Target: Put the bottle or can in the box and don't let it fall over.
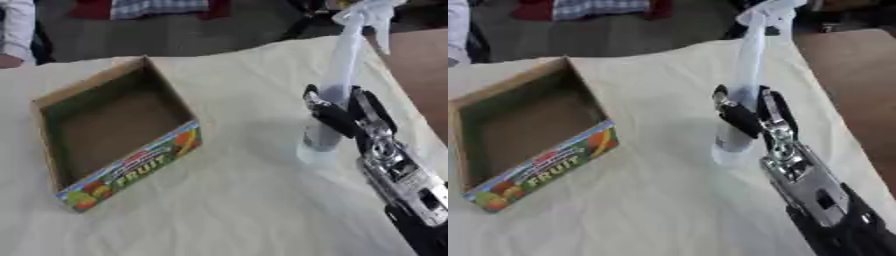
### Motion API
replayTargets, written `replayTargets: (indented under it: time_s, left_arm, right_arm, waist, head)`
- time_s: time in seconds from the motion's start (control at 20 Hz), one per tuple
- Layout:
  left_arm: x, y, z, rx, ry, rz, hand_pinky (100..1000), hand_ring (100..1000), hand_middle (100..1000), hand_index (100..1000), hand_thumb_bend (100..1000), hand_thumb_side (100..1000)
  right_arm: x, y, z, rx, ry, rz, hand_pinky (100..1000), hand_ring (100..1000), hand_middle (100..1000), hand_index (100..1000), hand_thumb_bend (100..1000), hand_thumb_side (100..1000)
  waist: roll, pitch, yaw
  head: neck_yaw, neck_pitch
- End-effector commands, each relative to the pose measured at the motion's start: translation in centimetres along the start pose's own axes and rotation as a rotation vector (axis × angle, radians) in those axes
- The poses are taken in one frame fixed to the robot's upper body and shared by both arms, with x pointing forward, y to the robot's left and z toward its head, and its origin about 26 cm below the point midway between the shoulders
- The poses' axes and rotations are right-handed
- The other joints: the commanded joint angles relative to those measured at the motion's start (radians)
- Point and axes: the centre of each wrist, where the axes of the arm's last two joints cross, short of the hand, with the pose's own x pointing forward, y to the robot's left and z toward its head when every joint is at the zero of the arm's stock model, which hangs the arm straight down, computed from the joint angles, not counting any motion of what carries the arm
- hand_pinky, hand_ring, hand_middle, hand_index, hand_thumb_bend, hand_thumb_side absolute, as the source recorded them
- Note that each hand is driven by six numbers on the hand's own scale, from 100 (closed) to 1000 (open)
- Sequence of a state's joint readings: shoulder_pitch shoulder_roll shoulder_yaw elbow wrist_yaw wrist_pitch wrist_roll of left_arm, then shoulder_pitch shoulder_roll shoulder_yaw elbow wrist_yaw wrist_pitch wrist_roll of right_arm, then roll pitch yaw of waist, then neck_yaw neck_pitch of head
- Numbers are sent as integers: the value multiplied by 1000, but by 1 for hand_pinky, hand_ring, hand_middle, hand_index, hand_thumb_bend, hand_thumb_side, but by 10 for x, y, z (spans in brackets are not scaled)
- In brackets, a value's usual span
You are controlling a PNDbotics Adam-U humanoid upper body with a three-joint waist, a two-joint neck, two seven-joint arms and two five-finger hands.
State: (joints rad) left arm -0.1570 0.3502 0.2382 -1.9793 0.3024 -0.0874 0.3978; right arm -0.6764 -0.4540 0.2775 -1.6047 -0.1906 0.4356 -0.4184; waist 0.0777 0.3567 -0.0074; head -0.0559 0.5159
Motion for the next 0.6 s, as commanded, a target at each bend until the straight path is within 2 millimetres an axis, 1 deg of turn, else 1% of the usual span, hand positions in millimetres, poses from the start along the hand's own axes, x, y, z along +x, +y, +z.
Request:
replayTargets:
  time_s: [0.05,0.2,0.4,0.6]
  left_arm:
    - [9,0,-4,-14,-37,-8,1000,982,838,725,385,508]
    - [9,0,-5,-14,-38,-9,1000,982,839,724,385,508]
    - [9,1,-5,-15,-39,-11,1000,982,839,724,384,507]
    - [9,1,-5,-16,-40,-12,1000,982,839,724,383,507]
  right_arm:
    - [18,-12,1,-19,-72,-13,802,370,272,112,100,447]
    - [26,-15,4,-9,-120,-43,774,340,251,100,100,470]
    - [32,-18,6,14,-155,-63,754,306,194,100,100,470]
    - [35,-19,7,28,-165,-74,705,294,181,100,100,470]
  waist:
    - [0,-22,-2]
    - [0,-24,-3]
    - [0,-27,-3]
    - [-1,-31,-5]
  head:
    - [1,-9]
    - [1,-9]
    - [2,-8]
    - [1,-6]
